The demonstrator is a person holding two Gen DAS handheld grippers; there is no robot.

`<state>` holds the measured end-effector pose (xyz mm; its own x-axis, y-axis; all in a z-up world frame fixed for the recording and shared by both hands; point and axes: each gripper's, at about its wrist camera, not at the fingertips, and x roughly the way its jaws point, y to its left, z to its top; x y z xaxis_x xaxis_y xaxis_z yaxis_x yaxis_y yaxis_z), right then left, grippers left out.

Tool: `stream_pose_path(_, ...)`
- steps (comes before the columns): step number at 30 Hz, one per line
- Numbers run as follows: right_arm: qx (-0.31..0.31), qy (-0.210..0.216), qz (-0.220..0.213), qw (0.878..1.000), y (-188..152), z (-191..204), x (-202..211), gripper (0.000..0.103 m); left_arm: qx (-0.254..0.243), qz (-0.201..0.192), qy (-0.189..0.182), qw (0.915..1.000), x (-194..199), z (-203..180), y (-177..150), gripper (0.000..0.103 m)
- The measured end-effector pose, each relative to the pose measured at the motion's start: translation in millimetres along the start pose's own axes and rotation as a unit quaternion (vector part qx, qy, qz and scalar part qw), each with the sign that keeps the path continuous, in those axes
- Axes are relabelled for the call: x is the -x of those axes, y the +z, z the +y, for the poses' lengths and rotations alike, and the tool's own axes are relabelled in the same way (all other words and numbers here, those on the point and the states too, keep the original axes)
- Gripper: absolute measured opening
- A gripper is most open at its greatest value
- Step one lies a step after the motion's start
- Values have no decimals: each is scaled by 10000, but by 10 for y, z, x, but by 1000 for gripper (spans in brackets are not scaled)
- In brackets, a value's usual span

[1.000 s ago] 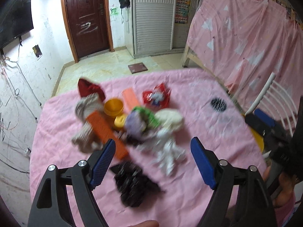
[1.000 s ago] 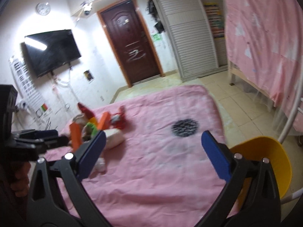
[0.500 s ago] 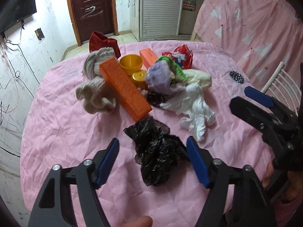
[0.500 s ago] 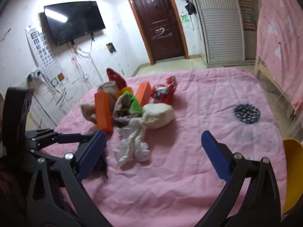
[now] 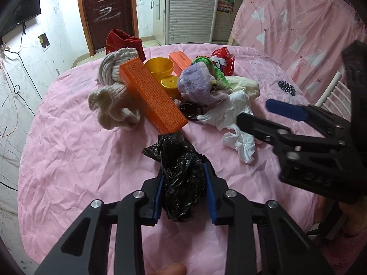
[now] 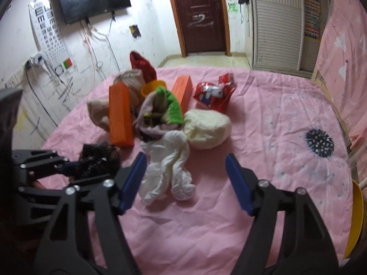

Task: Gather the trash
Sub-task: 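Grasp the black plastic bag with the left tool while the right tool grasps the white glove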

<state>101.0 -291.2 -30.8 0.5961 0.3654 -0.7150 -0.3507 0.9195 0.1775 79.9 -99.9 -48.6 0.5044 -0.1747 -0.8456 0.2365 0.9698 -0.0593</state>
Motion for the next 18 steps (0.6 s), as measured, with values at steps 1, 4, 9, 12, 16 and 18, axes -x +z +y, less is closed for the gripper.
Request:
stream_pose_path(1,5,-3,43,10000,0,9,-20,62,-2,-6,-14,10000,1,9,-6,24)
stream_pose_path(4,13,-16,149,9999,14,22,-72,61,9,-27,-32,10000,5,27,-17,24)
stream_pose_path(9,125,-38,255,9996,27,71,-127,52,-5,-55,-73,10000,0,36,-23,24)
stream_pose_path(12,190,-4,314,9993,34,106,-170,34,-41,-63,-96,9999,3,38,-31,24)
stream_pose_path(16,298,-153,271,9991,39,178,-177,19,-119,-98,-69,9999,9,29,-51,23)
stream_pose_path(18,362,-257,217,9988,33,213,-162,18,-117,-111,-73,9998,18,28,-59,22)
